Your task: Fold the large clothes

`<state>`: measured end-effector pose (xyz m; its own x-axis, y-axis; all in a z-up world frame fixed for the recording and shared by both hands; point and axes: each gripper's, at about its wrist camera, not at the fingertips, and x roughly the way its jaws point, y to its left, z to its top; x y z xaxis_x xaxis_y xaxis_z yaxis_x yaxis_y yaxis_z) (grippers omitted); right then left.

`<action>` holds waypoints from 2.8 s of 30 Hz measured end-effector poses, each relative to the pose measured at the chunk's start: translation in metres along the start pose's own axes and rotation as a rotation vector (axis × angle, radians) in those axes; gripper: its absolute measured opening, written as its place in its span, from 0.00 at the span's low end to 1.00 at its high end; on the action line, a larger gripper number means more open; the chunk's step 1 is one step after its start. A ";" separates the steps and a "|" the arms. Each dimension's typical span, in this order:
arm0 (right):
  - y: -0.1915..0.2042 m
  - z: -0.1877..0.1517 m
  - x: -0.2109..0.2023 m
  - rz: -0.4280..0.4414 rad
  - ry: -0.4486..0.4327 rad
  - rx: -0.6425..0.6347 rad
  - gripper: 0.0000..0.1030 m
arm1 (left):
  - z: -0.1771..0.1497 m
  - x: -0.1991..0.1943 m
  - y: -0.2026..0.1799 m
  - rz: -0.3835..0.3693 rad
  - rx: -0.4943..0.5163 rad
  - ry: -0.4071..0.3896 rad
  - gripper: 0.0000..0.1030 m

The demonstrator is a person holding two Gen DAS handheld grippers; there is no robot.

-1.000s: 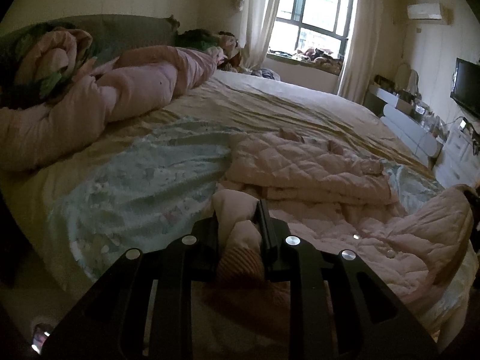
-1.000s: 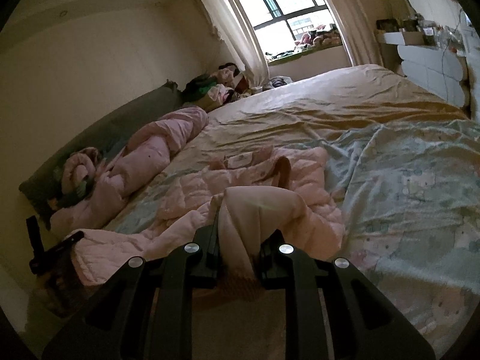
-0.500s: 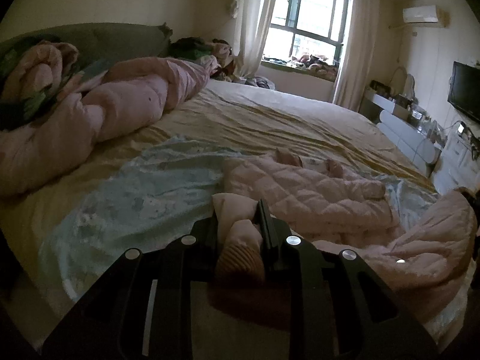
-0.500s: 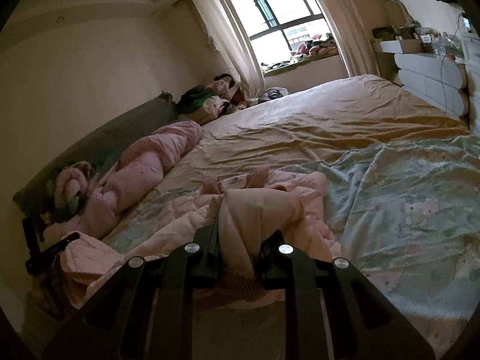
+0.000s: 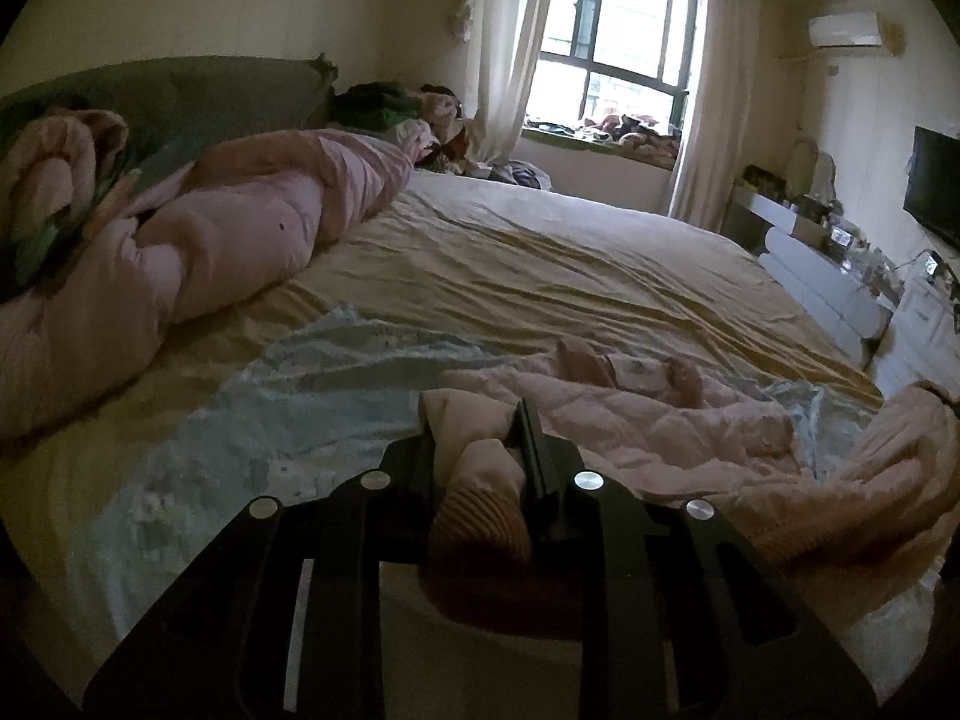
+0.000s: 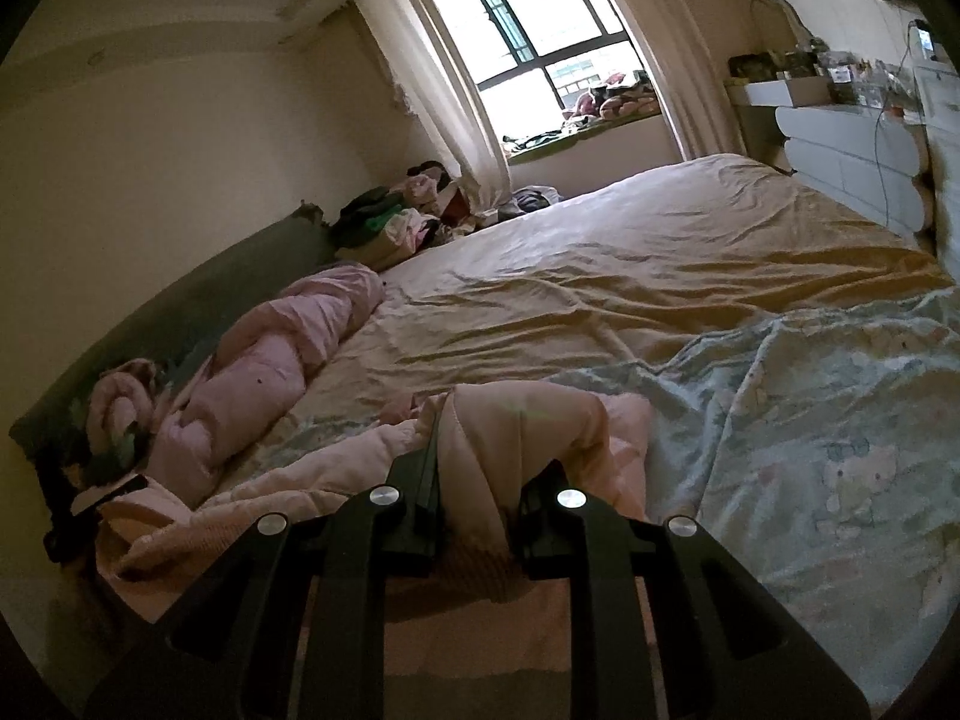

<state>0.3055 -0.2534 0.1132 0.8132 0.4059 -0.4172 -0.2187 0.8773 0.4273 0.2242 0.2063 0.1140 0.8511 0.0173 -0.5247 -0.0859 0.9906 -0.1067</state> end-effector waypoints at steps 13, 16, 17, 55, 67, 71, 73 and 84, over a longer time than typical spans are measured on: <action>-0.026 0.027 0.072 -0.083 0.017 0.062 0.16 | 0.021 0.048 -0.005 0.066 0.023 -0.034 0.17; -0.034 0.029 0.096 -0.121 0.039 0.070 0.16 | 0.023 0.062 -0.004 0.082 0.031 -0.035 0.18; -0.036 0.030 0.104 -0.132 0.051 0.071 0.16 | 0.023 0.067 -0.004 0.085 0.031 -0.033 0.18; -0.075 0.015 0.232 -0.285 0.252 0.170 0.30 | -0.066 0.165 0.043 0.012 -0.148 0.165 0.42; -0.076 -0.001 0.163 -0.279 0.172 0.050 0.88 | -0.071 0.166 0.036 0.011 -0.080 0.146 0.24; -0.070 -0.036 0.171 -0.301 0.289 -0.076 0.88 | -0.072 0.164 0.037 0.004 -0.084 0.135 0.24; -0.066 -0.050 0.175 -0.275 0.321 -0.106 0.77 | -0.073 0.164 0.036 0.001 -0.086 0.125 0.24; -0.044 -0.040 0.153 -0.357 0.124 -0.115 0.15 | -0.032 0.175 0.019 0.016 -0.069 0.083 0.10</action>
<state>0.4180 -0.2193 -0.0017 0.7790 0.0915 -0.6204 0.0019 0.9889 0.1482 0.3547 0.2240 -0.0067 0.8036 0.0190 -0.5949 -0.1372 0.9785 -0.1541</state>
